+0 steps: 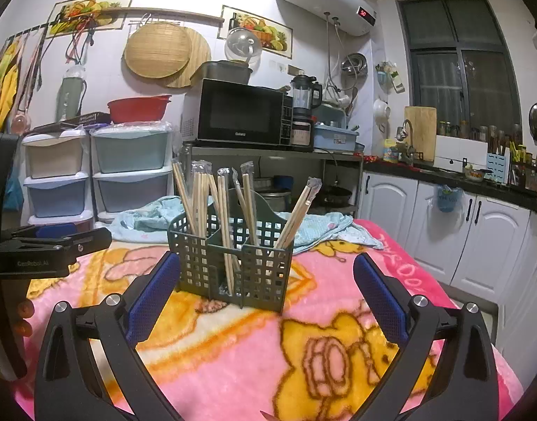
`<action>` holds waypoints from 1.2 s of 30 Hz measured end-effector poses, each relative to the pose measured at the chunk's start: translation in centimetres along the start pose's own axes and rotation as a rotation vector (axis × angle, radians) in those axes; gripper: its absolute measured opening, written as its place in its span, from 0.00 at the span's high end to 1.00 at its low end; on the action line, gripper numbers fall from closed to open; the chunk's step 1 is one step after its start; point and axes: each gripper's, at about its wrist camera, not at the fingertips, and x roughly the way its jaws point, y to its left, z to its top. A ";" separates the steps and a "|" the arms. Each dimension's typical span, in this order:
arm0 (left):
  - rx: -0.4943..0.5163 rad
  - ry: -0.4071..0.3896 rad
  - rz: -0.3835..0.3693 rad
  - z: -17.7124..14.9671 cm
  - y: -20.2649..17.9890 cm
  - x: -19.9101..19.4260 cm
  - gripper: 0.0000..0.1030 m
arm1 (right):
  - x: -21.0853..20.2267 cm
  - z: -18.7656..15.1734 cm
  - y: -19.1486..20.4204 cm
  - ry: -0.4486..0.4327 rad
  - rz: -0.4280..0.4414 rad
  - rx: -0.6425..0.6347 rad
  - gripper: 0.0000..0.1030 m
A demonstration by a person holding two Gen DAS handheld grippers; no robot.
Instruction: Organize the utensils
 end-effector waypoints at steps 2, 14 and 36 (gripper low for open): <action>-0.001 -0.002 0.000 0.1 0.0 0.0 0.10 | 0.0 0.0 0.0 0.000 0.000 -0.001 0.06; -0.002 0.000 0.002 0.2 0.2 0.0 0.10 | 0.0 0.0 0.0 0.000 -0.001 -0.001 0.06; 0.001 0.005 -0.002 0.2 0.3 -0.1 0.10 | 0.0 0.0 -0.1 -0.001 -0.001 0.000 0.06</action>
